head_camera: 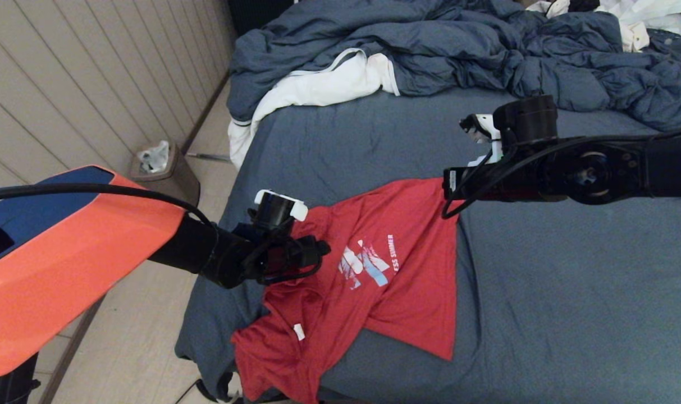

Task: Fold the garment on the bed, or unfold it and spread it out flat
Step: Unford the red T-shirt

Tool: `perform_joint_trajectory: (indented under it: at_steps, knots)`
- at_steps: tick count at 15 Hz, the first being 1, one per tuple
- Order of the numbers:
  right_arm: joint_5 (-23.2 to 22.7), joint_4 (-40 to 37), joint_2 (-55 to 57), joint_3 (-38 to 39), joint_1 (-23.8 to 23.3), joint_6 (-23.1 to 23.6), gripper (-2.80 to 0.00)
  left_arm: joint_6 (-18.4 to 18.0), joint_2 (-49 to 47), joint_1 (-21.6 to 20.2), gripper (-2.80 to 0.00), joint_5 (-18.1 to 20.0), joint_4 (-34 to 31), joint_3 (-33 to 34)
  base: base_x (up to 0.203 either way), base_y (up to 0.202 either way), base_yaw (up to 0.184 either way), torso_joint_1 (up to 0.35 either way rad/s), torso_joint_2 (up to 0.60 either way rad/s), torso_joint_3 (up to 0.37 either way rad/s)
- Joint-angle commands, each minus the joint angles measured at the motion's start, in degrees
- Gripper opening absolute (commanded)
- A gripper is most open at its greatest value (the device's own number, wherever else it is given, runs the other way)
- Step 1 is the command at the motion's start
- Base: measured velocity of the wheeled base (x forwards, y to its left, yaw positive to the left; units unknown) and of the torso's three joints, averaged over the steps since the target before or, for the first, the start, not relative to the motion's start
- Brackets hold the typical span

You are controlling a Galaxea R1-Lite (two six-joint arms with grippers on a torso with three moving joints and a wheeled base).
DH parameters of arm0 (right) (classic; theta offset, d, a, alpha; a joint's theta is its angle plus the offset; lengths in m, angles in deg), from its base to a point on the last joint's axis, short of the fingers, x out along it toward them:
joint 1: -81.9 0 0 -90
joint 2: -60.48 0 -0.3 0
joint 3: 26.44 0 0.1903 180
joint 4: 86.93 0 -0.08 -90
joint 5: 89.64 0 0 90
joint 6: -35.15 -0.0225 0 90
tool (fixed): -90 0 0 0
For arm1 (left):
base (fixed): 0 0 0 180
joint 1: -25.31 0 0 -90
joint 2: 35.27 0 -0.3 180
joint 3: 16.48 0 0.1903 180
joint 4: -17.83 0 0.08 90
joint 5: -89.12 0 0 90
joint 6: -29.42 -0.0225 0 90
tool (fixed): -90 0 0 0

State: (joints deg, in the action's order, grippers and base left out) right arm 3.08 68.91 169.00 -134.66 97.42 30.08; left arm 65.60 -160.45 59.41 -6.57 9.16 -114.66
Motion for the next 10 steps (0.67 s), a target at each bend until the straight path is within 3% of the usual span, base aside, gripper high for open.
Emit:
perform_joint_trajectory:
  at_steps: [1,4,10]
  knots:
    - [0.08,-0.02,0.02,0.04,0.26,-0.03,-2.80,0.21,-0.80,-2.26,0.00,-0.19,0.10,-1.57,0.000,0.000,0.000,0.000,0.00,0.000]
    - [0.09,-0.09,0.02,0.13,0.48,-0.03,-2.80,0.19,-1.83,-4.65,0.00,-0.20,-0.09,-3.42,0.000,0.000,0.000,0.000,0.00,0.000]
    - [0.09,0.00,0.11,0.48,0.83,-0.03,-2.80,0.34,-2.88,-5.27,0.00,-0.20,-0.28,-5.30,0.000,0.000,0.000,0.000,0.00,0.000]
